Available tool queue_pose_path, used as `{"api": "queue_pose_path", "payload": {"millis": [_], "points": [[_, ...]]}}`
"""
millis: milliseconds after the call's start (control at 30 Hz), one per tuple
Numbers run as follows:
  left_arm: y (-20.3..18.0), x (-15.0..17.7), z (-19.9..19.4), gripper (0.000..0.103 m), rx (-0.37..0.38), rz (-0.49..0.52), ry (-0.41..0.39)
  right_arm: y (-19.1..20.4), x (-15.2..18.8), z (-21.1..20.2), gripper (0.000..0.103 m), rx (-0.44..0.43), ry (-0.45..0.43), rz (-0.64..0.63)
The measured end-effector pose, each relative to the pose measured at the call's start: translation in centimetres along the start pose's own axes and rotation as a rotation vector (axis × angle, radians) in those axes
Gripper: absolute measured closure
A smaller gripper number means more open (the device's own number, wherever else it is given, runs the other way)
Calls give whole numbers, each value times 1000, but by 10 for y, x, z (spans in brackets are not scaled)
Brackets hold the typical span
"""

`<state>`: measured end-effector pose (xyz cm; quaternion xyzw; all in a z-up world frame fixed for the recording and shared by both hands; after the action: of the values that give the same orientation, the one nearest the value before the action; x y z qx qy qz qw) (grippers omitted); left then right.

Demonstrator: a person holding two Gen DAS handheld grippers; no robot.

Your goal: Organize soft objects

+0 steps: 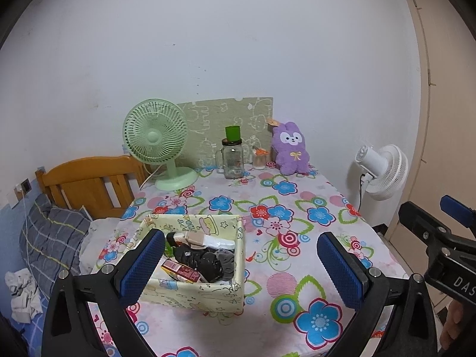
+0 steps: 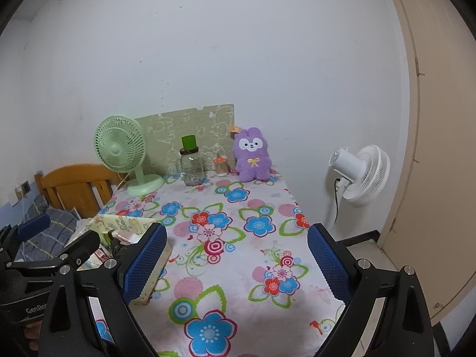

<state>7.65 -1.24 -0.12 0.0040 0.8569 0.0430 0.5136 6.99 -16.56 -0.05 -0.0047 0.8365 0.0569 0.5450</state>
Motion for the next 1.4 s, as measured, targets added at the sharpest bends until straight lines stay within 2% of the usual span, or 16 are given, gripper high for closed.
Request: {"api": "queue_pose_path", "payload": {"millis": [600,733,1400], "points": [[6,1,-1,0,4,-12,5,10,-3,-2,5,-14,-9,-13],[6,2,-1,0,1,-14,1,11,-4,-4,0,-21,-23,-12],[10,2,1,0,-12,-29,3,15,-4,2,0,-33,-25,-6]]}}
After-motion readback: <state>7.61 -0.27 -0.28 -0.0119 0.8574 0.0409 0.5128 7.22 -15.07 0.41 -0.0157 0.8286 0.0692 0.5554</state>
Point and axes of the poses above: each gripper's, at about its wrist camera, not at the fingertips, and z roughly the way its jaws point, y to its left, x to its underside, the point moved 9 cm from there along z, roughly the way its jaws point, and after that the axes turned 4 degrees about -x, right-handed, at the moved point
